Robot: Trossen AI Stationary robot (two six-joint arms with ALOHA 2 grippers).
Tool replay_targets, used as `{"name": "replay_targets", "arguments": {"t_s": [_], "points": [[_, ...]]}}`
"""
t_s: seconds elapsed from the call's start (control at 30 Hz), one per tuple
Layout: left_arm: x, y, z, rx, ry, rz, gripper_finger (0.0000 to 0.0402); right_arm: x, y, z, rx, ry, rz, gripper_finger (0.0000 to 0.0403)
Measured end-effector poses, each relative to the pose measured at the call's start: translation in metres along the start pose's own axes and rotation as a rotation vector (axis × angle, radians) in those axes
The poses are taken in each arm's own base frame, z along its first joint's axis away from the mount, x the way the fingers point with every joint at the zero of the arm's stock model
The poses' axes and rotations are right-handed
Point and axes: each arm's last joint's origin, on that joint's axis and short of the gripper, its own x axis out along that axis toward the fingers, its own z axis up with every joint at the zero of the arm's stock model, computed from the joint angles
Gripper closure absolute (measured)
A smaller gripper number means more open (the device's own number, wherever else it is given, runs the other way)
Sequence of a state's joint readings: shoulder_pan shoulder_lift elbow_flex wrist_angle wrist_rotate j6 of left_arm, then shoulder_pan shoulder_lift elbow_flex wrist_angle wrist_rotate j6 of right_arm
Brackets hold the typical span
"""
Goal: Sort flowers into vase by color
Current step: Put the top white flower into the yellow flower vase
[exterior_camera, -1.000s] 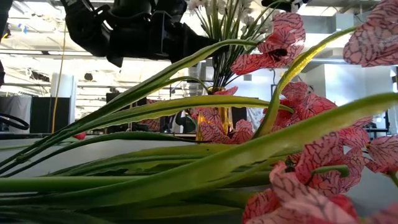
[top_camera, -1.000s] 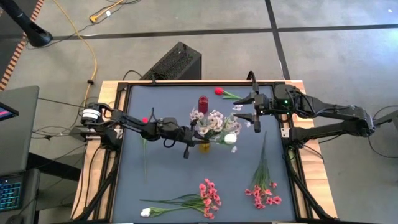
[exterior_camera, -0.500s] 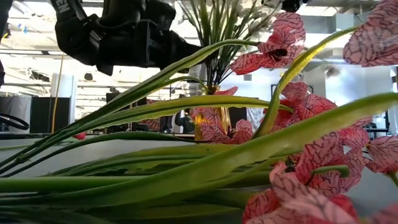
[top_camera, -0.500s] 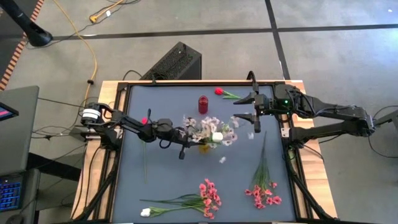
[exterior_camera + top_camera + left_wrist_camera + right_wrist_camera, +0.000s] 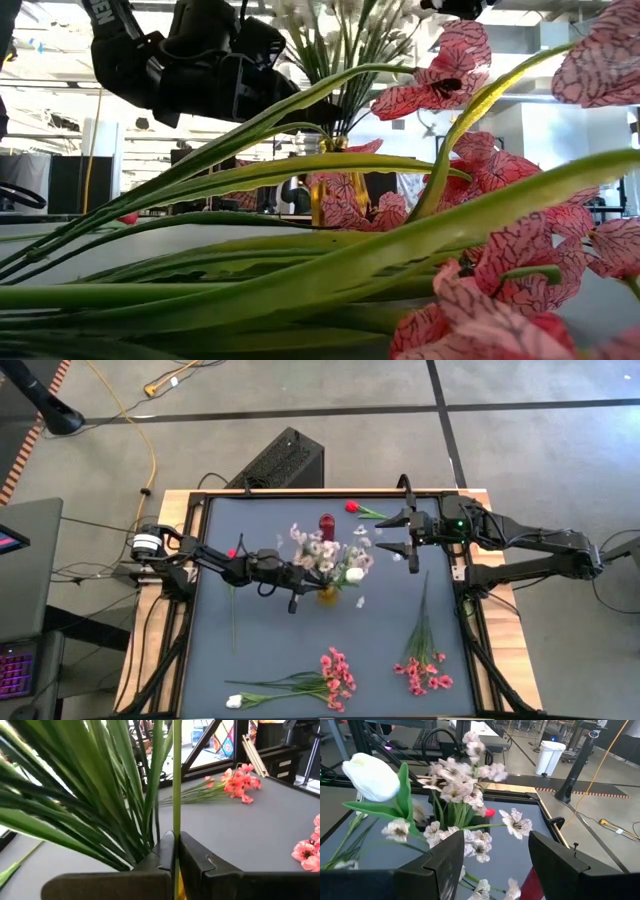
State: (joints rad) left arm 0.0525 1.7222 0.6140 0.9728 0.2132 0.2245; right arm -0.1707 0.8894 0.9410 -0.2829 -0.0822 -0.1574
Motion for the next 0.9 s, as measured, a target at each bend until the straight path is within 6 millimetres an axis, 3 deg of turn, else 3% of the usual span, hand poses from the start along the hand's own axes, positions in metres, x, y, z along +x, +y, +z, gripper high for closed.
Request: {"name": "replay_targets", "arguments": {"t_s": [0.5,0.9], "points": [[-0.0001,0.0017,-0.0024,-0.013,0.035,0.065,0.0391,0.0000,0.0000,0.0000,0.000,0.000,0.000,0.0155],[0.0001,0.0003,-0.0024,-0.022,0.035,0.050,0.0308,0.0000,0.0000,0.0000,0.000,0.000,0.000,0.0155]]}}
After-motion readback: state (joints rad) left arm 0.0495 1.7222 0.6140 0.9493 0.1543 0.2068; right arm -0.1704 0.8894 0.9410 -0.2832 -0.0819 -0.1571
